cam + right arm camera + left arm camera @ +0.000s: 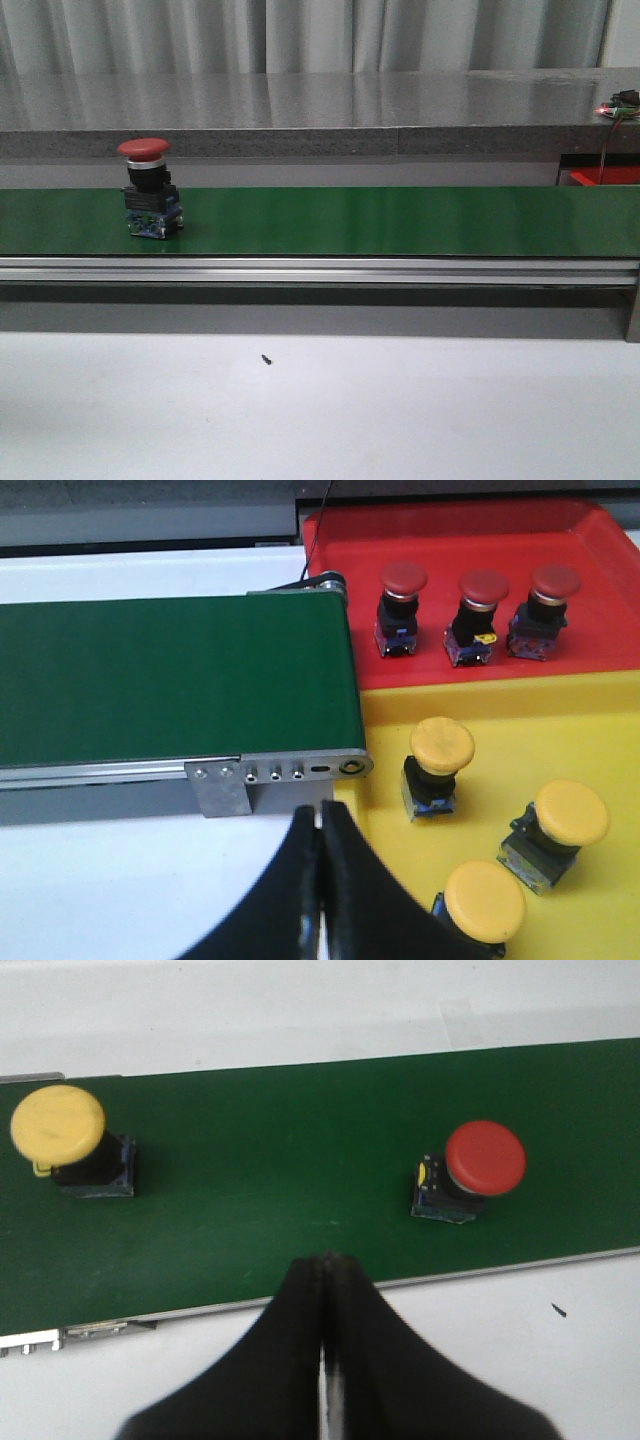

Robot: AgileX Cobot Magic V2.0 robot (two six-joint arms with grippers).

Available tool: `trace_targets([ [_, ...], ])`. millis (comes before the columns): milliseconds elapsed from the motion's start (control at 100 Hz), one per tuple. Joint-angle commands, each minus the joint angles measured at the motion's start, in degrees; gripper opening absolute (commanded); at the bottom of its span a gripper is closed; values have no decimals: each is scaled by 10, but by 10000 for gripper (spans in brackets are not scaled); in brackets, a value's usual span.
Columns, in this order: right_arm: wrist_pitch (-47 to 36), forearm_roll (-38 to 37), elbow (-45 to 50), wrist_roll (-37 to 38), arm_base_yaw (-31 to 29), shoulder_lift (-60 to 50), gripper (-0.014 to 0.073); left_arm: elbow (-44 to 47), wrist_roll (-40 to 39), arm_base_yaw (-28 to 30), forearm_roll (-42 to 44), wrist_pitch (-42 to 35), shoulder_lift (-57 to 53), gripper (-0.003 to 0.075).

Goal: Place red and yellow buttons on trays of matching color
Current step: 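Move the right gripper over the red button on the belt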

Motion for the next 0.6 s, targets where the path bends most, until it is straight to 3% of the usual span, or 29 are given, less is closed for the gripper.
trace_targets([
  [0,-59,0,-14,1,-4,2,-67,28,1,-5,-15,-53,-67,-20],
  [300,-53,1,-14,1,-4,7,-67,175,1,-4,-6,-117,-234,-20],
  [590,-56,1,-20,0,-2,39,-67,268,1,-4,-6,-119,-358,-20],
])
